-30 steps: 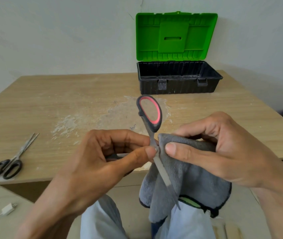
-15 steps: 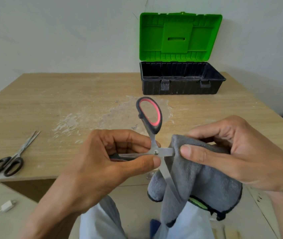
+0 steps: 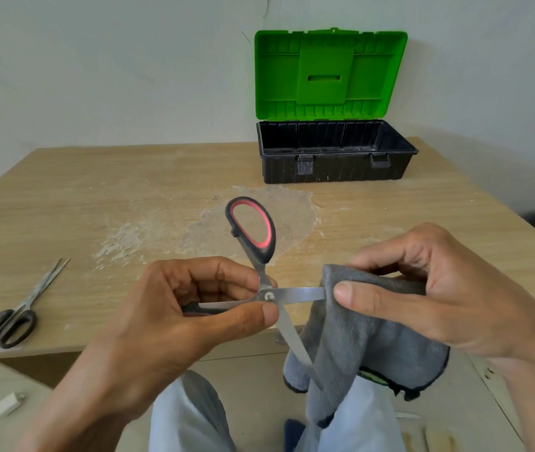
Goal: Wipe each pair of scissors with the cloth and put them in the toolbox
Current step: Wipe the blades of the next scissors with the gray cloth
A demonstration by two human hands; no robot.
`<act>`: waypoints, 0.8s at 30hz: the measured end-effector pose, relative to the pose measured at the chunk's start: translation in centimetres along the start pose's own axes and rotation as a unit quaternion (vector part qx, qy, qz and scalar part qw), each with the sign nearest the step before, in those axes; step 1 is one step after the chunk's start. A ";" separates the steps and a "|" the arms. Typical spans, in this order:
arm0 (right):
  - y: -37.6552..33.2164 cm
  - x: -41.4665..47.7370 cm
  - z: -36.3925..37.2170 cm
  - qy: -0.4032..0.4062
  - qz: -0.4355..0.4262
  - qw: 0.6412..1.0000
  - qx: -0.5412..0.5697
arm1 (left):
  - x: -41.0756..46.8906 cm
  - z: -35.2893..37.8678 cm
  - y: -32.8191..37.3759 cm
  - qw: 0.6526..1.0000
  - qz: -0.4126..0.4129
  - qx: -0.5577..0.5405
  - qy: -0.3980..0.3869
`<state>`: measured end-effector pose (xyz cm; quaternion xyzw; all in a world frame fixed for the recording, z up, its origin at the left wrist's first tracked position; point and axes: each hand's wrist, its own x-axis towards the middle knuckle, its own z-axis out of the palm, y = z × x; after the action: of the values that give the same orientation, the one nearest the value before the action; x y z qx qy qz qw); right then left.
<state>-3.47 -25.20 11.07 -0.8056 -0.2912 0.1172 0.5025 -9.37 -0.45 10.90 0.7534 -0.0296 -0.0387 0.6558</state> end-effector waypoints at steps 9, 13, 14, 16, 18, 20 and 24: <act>-0.5 1.0 1.4 -0.007 -0.031 0.999 0.004 | 0.3 0.3 0.1 1.000 0.019 -0.016 -0.010; 0.0 0.9 0.9 -0.004 -0.031 0.999 0.010 | 0.0 0.3 0.4 0.999 0.032 -0.006 0.009; 0.2 0.7 0.7 0.004 -0.028 1.000 0.013 | -0.1 0.3 0.4 0.999 0.028 -0.014 0.016; 0.6 0.1 0.2 0.026 -0.019 0.999 0.021 | -0.3 0.2 0.6 0.999 0.022 -0.030 0.027; 0.9 -0.4 0.0 0.047 -0.017 0.998 0.044 | -0.3 0.2 0.6 0.999 0.018 -0.033 0.034; 1.0 -0.7 0.3 0.066 -0.021 0.995 0.073 | -0.3 0.4 0.6 0.999 0.019 -0.033 0.032; 1.3 -0.7 1.7 0.080 -0.009 0.994 0.078 | -0.1 0.7 0.5 0.998 0.029 -0.037 0.049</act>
<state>-4.42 -24.74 9.05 -0.7680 -0.2468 0.0702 0.5868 -9.53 -1.17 11.31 0.7281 -0.0176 0.0160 0.6850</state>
